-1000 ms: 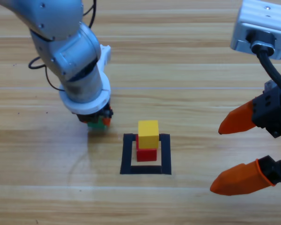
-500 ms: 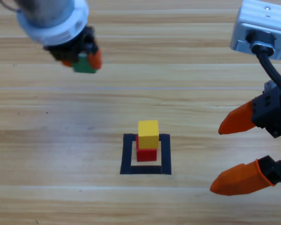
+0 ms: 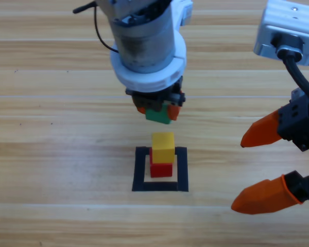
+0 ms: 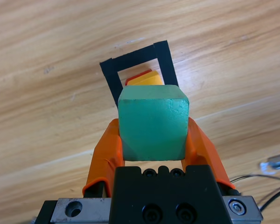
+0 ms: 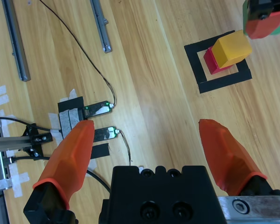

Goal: Stack the blocks in the rectangular block: red at the bottom, yellow in the middle, green on top

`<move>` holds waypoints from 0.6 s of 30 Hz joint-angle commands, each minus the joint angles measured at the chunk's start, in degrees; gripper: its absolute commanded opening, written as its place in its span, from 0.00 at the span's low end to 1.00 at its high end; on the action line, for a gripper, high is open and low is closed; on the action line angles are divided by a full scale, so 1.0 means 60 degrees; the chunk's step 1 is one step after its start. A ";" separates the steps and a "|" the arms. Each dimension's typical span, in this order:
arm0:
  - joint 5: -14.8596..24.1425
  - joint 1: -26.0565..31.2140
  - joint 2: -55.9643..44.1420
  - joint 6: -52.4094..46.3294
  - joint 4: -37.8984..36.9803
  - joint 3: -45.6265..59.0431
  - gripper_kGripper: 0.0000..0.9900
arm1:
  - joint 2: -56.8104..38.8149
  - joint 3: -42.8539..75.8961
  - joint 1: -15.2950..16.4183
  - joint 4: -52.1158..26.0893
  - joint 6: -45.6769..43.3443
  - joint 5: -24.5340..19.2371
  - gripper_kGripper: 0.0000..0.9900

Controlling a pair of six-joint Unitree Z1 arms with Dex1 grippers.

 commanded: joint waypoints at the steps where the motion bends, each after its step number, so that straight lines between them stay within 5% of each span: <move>1: 0.0411 -0.0337 0.0239 -0.1086 0.0193 -0.0206 0.01 | -0.0155 0.0225 -0.0056 0.0143 -0.0001 -0.0049 1.00; 18: 0.1261 -0.0674 0.0210 -0.3430 0.0457 0.0029 0.01 | -0.0155 0.0255 -0.0056 0.0143 -0.0001 -0.0049 1.00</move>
